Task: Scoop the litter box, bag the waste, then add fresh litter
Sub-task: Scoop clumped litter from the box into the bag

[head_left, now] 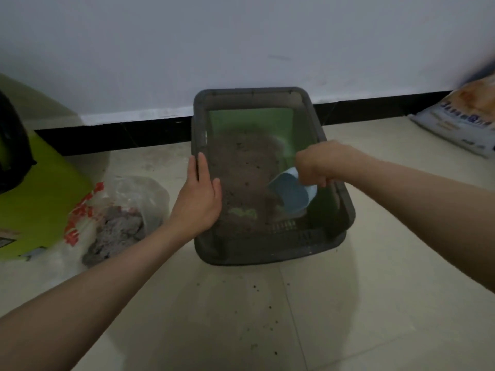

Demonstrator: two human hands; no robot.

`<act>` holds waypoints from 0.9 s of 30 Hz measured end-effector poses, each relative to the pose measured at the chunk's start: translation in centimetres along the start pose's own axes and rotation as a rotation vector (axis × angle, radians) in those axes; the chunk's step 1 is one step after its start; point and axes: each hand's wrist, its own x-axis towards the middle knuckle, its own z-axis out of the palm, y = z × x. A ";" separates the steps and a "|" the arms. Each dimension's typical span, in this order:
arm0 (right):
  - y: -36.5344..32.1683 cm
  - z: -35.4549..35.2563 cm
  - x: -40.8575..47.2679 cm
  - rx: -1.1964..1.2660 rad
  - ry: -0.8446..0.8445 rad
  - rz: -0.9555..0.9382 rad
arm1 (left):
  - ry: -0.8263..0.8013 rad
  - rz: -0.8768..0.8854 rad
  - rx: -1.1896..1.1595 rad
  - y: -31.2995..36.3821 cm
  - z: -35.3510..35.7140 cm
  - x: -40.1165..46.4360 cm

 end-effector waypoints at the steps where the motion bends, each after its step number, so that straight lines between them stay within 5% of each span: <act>1: -0.6 0.1 0.5 -0.100 -0.011 -0.008 | 0.024 0.000 -0.008 0.0 0.3 0.2; 6: -2.1 0.8 2.8 -0.351 -0.161 -0.053 | 0.077 0.022 -0.049 -0.5 0.5 0.1; 12: -1.3 0.9 5.4 0.016 -0.389 -0.053 | 0.099 0.028 -0.094 -0.3 0.6 -0.1; 20: -0.6 -1.2 5.2 0.195 -0.118 -0.144 | 0.112 0.021 -0.127 -0.4 0.7 -0.3; 27: -3.2 2.0 5.9 0.496 -0.155 -0.223 | 0.122 0.032 -0.126 -0.4 0.9 -0.2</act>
